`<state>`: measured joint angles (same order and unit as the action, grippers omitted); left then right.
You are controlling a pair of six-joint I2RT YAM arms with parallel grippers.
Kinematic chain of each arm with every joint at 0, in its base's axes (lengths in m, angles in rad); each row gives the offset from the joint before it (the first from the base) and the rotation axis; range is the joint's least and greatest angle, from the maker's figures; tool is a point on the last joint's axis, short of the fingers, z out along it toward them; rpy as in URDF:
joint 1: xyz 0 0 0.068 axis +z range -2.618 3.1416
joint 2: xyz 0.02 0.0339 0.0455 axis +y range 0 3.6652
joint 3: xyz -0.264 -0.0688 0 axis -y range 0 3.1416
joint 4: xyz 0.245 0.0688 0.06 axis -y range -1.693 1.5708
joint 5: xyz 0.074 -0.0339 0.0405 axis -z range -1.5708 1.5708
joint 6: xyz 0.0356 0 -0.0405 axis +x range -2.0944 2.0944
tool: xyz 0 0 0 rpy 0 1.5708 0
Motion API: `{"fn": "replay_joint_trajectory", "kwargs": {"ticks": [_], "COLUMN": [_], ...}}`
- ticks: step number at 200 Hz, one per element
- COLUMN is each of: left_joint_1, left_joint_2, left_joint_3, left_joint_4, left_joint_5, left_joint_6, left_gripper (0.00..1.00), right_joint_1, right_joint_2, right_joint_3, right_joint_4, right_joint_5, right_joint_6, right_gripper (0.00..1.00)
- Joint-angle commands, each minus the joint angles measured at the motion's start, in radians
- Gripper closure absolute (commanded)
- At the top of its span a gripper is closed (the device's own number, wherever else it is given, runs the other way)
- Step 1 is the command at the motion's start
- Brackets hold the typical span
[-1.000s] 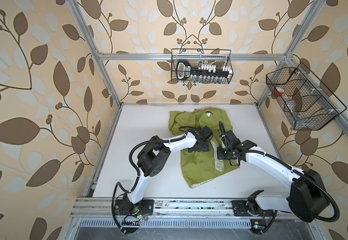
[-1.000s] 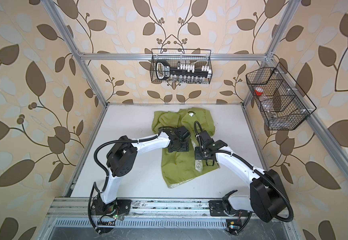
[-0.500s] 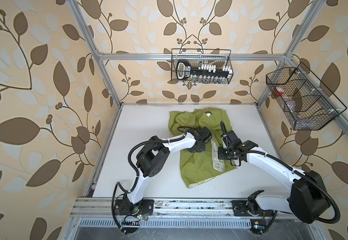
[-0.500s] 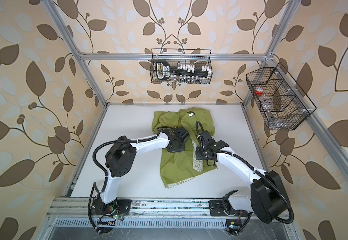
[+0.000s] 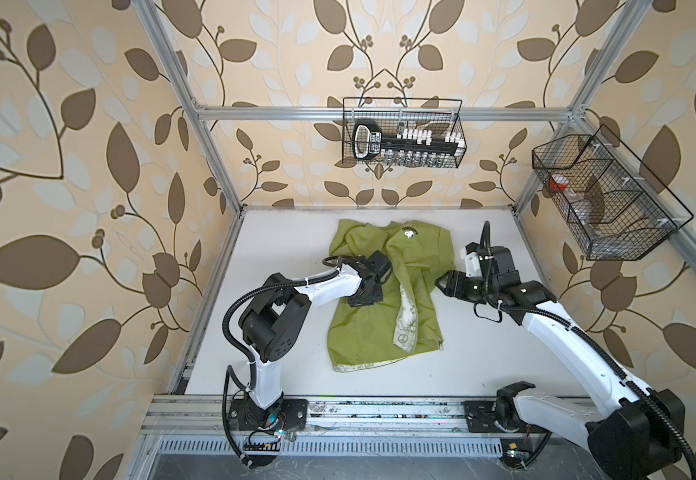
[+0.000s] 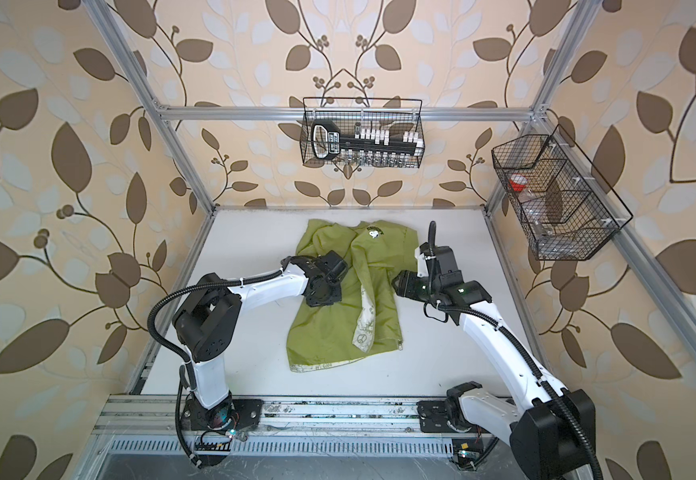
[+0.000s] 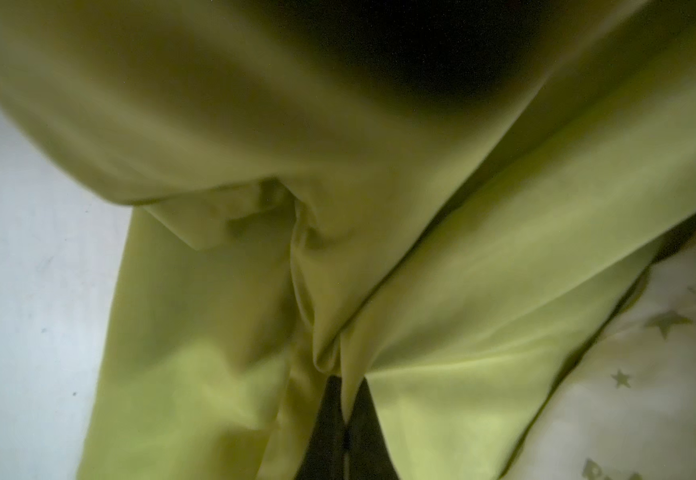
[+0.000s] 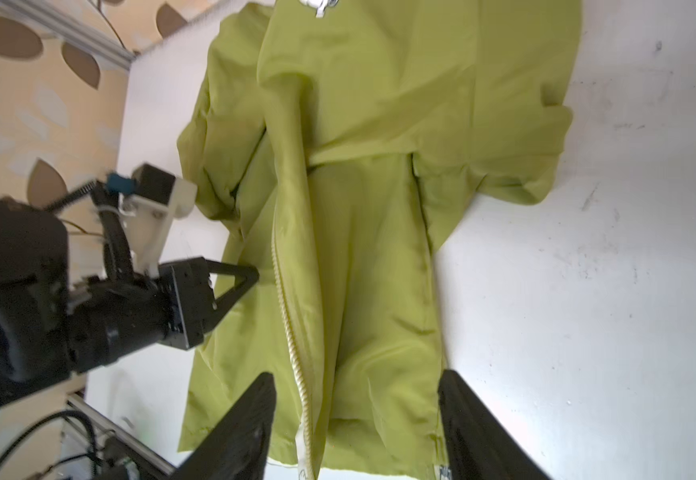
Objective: Zip up the jacket
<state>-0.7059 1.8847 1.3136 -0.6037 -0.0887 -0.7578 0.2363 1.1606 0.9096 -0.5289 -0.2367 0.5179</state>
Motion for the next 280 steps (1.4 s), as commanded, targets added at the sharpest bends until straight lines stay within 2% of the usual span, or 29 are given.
{"fn": "replay_joint_trajectory", "kwargs": {"ticks": [1, 31, 59, 83, 129, 140, 186, 218, 232, 256, 280], "left_joint_1": [-0.004, -0.004, -0.003, -0.003, -0.003, -0.003, 0.014, 0.054, 0.066, 0.074, 0.076], "left_joint_2": [-0.038, -0.038, -0.033, -0.032, -0.019, -0.018, -0.051, -0.142, -0.177, -0.186, -0.171], "left_joint_3": [0.004, 0.002, -0.001, -0.002, 0.012, 0.016, 0.01, -0.033, -0.057, -0.074, -0.077], "left_joint_4": [-0.001, -0.001, -0.001, 0.001, 0.0, -0.004, -0.031, -0.044, -0.039, -0.031, -0.02], "left_joint_5": [0.016, 0.029, 0.038, 0.045, 0.056, 0.057, 0.04, 0.038, 0.041, 0.06, 0.081], "left_joint_6": [0.026, 0.029, 0.032, 0.033, 0.034, 0.034, 0.049, 0.057, 0.058, 0.064, 0.064], "left_gripper": [1.0, 1.0, 1.0, 1.0, 1.0, 1.0, 0.99, 0.83, 0.81, 1.0, 1.0], "right_joint_1": [-0.021, -0.014, -0.009, -0.01, -0.002, -0.003, -0.025, -0.052, -0.053, -0.052, -0.047], "right_joint_2": [0.121, 0.232, 0.343, 0.428, 0.548, 0.564, 0.531, 0.469, 0.458, 0.458, 0.459], "right_joint_3": [0.002, 0.001, 0.02, 0.028, 0.027, 0.026, 0.015, 0.005, 0.002, -0.006, -0.007], "right_joint_4": [0.046, 0.155, 0.185, 0.212, 0.3, 0.32, 0.314, 0.269, 0.259, 0.268, 0.267], "right_joint_5": [-0.098, -0.125, -0.108, -0.098, -0.156, -0.171, -0.176, -0.168, -0.176, -0.194, -0.197], "right_joint_6": [0.003, 0.024, 0.021, 0.012, 0.029, 0.038, 0.041, 0.019, 0.013, 0.021, 0.025], "right_gripper": [0.45, 0.43, 0.44, 0.48, 0.57, 0.61, 0.93, 0.99, 1.0, 1.0, 1.0]}}
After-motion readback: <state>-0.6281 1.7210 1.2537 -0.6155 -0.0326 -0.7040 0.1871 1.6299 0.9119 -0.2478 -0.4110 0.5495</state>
